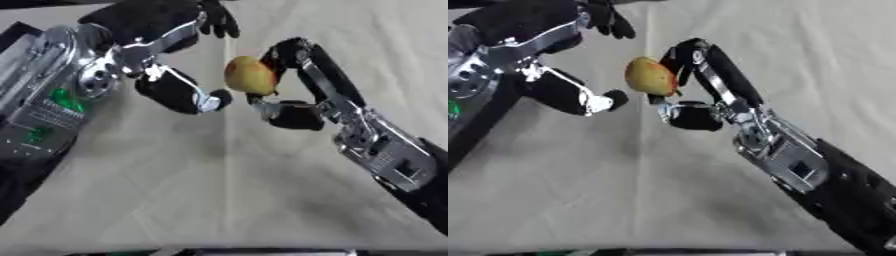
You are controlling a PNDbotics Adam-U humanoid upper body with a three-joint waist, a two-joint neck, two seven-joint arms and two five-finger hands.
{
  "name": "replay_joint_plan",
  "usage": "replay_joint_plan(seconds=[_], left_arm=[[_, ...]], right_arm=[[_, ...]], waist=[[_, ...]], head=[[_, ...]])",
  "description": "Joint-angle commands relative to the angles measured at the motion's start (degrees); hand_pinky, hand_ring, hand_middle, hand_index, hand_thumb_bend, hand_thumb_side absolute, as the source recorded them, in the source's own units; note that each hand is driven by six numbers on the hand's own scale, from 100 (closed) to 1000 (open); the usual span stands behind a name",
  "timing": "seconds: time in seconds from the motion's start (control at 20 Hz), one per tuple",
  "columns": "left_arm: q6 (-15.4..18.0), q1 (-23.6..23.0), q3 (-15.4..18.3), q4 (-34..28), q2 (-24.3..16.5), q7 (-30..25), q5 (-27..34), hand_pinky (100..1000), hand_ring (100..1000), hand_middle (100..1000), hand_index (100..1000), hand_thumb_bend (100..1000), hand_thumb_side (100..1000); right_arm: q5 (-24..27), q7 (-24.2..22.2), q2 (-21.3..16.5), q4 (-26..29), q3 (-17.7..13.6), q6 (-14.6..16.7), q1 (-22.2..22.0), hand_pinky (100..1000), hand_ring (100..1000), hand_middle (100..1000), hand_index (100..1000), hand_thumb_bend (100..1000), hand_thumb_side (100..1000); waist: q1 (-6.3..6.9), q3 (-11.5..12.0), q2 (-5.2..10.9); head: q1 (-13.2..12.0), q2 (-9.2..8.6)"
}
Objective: Pick up the objects with one hand, pass them to the other hand, and then place them into the box on the other side of the table.
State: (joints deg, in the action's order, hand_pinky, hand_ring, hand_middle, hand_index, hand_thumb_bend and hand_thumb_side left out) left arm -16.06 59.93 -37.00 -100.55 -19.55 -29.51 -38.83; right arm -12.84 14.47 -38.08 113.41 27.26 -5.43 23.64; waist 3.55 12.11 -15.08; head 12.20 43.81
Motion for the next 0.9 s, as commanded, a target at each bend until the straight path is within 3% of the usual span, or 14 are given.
replay_joint_plan(seconds=[0.05, 0.9], left_arm=[[0.20, 1.12, 0.08, -0.14, -0.10, 0.67, 0.42, 774, 735, 683, 809, 450, 275], [0.98, 0.82, -1.07, 0.82, 0.93, 0.78, 2.39, 765, 719, 655, 764, 410, 249]], right_arm=[[-0.37, -0.35, -0.29, 1.18, -0.09, 0.06, 0.68, 432, 515, 380, 500, 128, 100], [-0.79, -1.00, 0.03, 1.18, 0.76, 0.52, 0.97, 425, 513, 378, 497, 128, 100]], waist=[[0.66, -0.02, 2.21], [0.76, -0.20, 1.92]], head=[[-0.02, 0.31], [0.01, 0.31]])
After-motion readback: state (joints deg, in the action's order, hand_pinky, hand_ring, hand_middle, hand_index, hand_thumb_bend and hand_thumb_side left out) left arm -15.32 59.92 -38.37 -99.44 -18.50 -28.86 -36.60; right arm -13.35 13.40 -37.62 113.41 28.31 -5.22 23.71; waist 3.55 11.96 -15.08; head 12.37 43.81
